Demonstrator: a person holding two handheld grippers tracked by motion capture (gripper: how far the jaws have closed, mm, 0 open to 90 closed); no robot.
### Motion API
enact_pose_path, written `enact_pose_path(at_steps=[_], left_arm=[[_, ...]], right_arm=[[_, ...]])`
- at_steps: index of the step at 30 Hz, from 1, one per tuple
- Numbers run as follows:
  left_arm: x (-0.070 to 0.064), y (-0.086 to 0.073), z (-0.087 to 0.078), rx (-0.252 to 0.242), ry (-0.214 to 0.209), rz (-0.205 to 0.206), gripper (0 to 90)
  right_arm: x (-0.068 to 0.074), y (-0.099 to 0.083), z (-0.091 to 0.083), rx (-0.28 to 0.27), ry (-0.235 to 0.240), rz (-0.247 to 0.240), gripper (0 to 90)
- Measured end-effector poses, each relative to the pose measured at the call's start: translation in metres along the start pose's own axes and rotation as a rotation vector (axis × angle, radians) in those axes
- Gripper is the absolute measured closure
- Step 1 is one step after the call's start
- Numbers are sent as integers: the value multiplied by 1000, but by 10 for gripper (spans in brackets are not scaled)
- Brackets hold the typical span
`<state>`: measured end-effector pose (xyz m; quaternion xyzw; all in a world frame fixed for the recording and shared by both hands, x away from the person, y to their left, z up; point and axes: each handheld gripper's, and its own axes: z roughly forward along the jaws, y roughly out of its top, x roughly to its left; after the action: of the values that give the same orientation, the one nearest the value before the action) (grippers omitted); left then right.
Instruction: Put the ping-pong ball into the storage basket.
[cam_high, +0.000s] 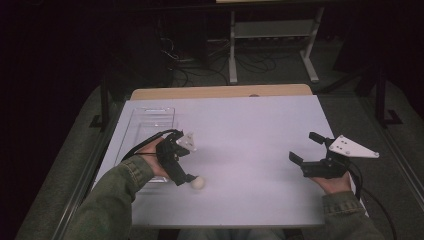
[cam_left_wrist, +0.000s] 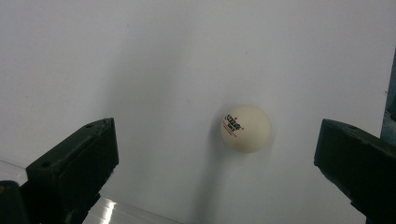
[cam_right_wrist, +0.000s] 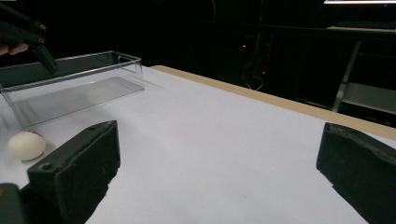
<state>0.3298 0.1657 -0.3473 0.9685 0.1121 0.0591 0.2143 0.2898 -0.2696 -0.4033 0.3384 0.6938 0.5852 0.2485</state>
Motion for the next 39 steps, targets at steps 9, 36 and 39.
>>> enact_pose_path(at_steps=[9, 36, 39], left_arm=[[-1, 1, 9, 59, -36, 20, 0], [-8, 7, 24, 116, -56, 64, 1], [-9, 8, 26, 122, -67, 69, 40]], right_arm=[[0, 0, 0, 1, 3, -2, 0], [0, 0, 0, 5, 9, 0, 0], [0, 0, 0, 7, 11, 0, 0]])
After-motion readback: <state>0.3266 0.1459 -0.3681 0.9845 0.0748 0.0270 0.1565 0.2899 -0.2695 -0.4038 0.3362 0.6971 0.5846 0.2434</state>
